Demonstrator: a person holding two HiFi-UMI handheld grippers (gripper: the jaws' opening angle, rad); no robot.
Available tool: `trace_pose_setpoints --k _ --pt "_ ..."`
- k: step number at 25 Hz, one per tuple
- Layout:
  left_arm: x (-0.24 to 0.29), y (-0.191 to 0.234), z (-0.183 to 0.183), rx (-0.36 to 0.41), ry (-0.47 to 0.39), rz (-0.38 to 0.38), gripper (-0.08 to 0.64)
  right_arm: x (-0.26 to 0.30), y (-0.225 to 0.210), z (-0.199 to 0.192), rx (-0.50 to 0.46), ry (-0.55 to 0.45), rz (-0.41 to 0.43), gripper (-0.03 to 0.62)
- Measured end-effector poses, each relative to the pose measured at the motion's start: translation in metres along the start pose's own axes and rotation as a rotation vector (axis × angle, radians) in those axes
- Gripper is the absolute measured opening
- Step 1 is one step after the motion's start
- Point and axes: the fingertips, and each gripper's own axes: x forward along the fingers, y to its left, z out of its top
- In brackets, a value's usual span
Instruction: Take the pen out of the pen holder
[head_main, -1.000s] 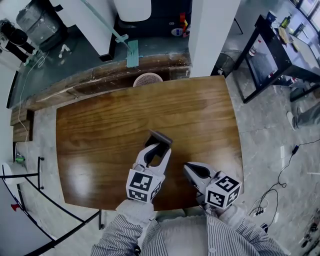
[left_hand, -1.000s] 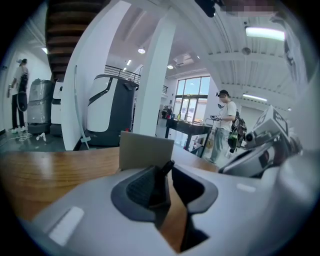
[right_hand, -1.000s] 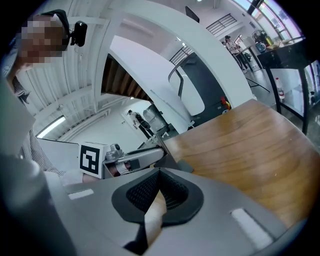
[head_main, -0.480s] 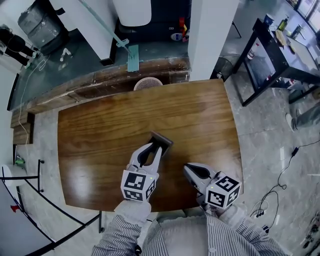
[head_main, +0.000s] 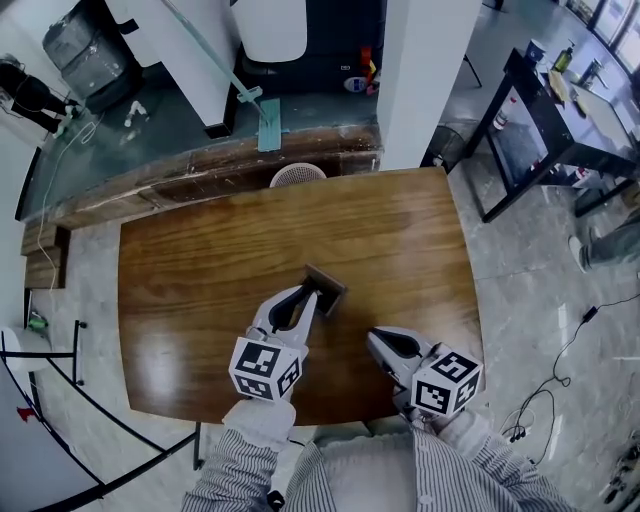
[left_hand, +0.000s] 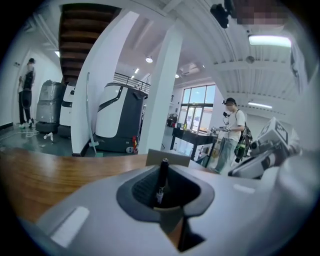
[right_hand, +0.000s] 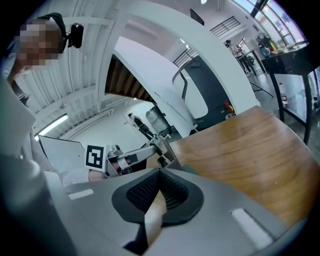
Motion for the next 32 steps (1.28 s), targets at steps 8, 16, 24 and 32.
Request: trace_pose_setpoints --k 8,16,24,32 --pt "-0.029 -0.002 0.032 -0.095 -0.122 -0.005 0.051 0.001 0.019 0.015 -0.064 -0.014 0.044 -0.001" --pt "-0.074 -0.012 0.063 -0.211 -0.288 -0.017 0.049 0.001 0.046 0.028 -0.140 -0.020 0.094 0.000" --pt "-0.113 -0.030 0.066 -0.369 -0.477 -0.059 0.049 -0.007 0.058 0.043 -0.176 -0.072 0.114 0.000" --pt "-0.131 -0.061 0.047 -0.416 -0.557 -0.066 0.049 -0.013 0.065 0.042 -0.201 -0.074 0.120 0.000"
